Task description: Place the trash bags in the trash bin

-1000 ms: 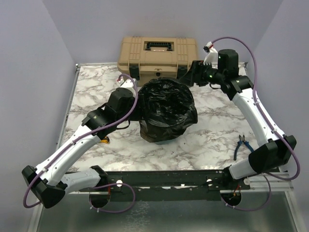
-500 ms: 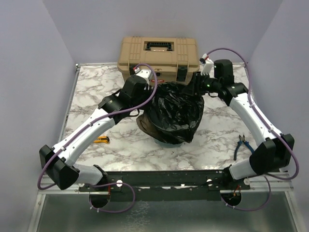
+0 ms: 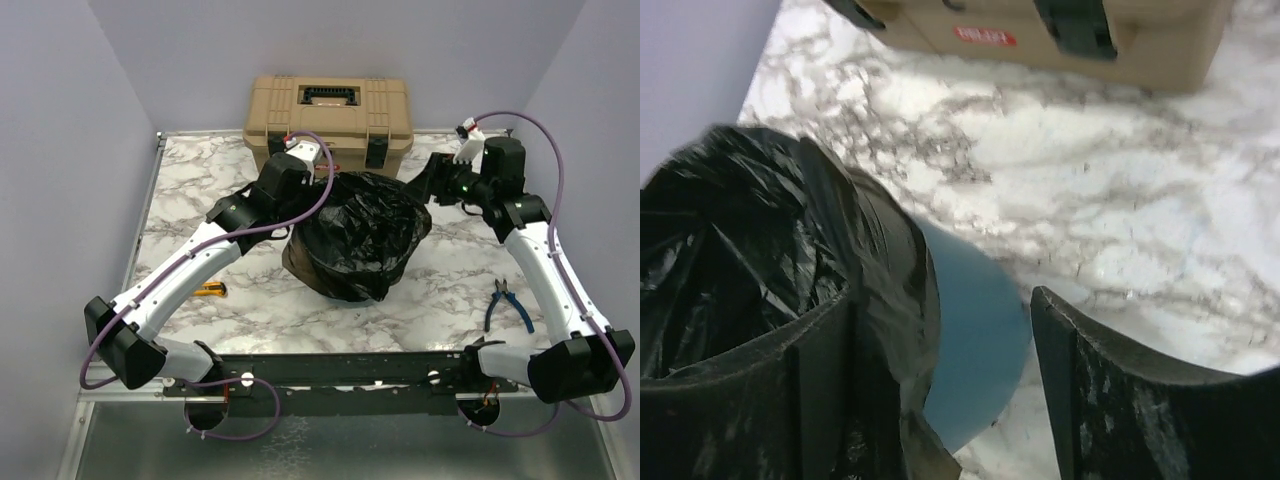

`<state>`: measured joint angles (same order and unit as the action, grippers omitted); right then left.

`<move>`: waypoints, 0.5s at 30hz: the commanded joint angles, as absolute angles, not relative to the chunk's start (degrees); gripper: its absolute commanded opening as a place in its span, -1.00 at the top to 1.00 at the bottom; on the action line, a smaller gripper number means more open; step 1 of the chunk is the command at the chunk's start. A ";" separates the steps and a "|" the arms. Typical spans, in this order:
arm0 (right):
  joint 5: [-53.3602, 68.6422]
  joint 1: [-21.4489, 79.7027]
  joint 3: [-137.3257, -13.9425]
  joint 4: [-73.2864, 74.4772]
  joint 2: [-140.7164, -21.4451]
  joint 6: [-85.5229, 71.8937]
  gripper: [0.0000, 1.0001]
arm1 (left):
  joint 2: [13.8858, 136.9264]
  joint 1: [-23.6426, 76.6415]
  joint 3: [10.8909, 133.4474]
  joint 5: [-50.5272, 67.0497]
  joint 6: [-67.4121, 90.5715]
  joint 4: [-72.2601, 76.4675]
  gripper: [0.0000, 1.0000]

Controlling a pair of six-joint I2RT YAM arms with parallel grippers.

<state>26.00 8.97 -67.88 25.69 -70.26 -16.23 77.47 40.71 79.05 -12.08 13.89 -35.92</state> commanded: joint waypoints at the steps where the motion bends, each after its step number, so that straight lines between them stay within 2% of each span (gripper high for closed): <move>1: 31.60 7.73 -75.87 28.75 -71.53 -12.63 -0.41 | 75.37 40.34 79.23 -12.91 11.03 -37.46 0.63; 3: 28.76 7.71 -77.50 30.37 -71.45 -13.30 -0.43 | 75.42 40.33 79.36 -13.07 11.11 -37.53 0.58; 8: 32.71 7.73 -79.50 32.12 -70.07 -13.45 -0.49 | 74.80 40.33 78.84 -13.45 12.36 -37.44 0.24; 12: 31.41 7.78 -78.77 34.73 -71.57 -13.80 -0.36 | 74.98 40.34 78.88 -12.96 12.46 -37.36 0.18; 15: 33.77 7.78 -74.11 31.54 -70.97 -15.77 -0.11 | 75.18 40.31 78.75 -12.14 12.61 -37.38 0.23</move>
